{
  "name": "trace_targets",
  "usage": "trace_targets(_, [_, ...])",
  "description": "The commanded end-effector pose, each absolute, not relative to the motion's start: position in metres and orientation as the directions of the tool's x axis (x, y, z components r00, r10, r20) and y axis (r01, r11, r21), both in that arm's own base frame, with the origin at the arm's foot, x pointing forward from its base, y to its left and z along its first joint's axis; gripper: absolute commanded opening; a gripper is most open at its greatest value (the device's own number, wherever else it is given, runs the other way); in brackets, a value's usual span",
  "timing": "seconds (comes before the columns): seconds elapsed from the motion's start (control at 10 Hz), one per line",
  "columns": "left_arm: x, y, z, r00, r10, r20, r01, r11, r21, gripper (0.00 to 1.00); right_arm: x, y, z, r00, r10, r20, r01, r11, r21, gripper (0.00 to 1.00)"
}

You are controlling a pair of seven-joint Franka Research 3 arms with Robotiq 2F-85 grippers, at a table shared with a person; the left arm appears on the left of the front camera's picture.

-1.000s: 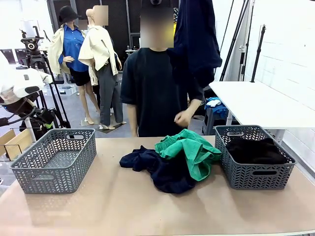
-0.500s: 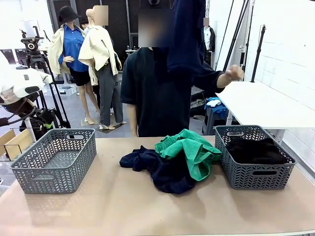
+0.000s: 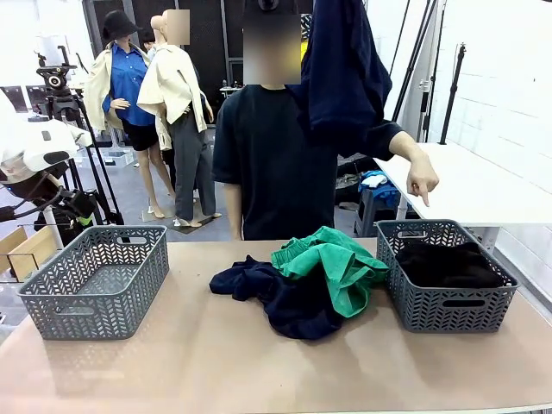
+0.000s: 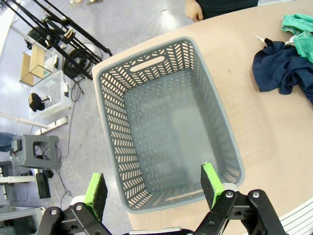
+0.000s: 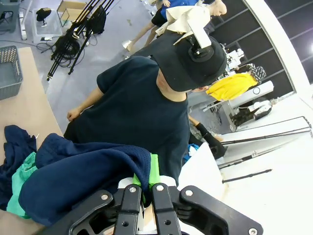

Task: Sort the tops and bottoms.
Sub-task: Sort the clothes according to human instructions.

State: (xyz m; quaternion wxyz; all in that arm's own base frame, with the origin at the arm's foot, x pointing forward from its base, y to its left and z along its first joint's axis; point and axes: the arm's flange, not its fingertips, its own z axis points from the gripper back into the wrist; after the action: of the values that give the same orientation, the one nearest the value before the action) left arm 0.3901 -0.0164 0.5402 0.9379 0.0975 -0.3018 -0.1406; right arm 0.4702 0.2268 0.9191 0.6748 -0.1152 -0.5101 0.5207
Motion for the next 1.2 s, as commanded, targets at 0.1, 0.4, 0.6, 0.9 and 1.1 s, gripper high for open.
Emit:
trace_targets(0.1, [0.391, -0.017, 0.541, 0.777, -0.324, 0.54, 0.203, 0.941, 0.272, 1.0, 0.469, 0.227, 0.921, -0.064, 0.82, 0.569, -0.583, 0.432, -0.688, 0.0])
trace_targets(0.4, [0.391, -0.017, 0.541, 0.777, -0.324, 0.54, 0.203, 0.941, 0.272, 1.0, 0.471, 0.219, 0.919, -0.054, 0.813, 0.579, -0.577, 0.448, -0.683, 0.0])
trace_targets(0.6, [0.391, -0.017, 0.541, 0.777, -0.324, 0.54, 0.203, 0.941, 0.272, 1.0, 0.471, 0.225, 0.919, -0.059, 0.82, 0.569, -0.585, 0.434, -0.686, 0.0])
trace_targets(0.9, [0.391, -0.017, 0.541, 0.777, -0.324, 0.54, 0.203, 0.941, 0.272, 1.0, 0.471, 0.225, 0.919, -0.059, 0.82, 0.569, -0.585, 0.434, -0.686, 0.0])
trace_targets(1.1, [0.391, -0.017, 0.541, 0.777, -0.324, 0.54, 0.203, 0.941, 0.272, 1.0, 0.471, 0.225, 0.919, -0.059, 0.82, 0.569, -0.585, 0.434, -0.686, 0.0])
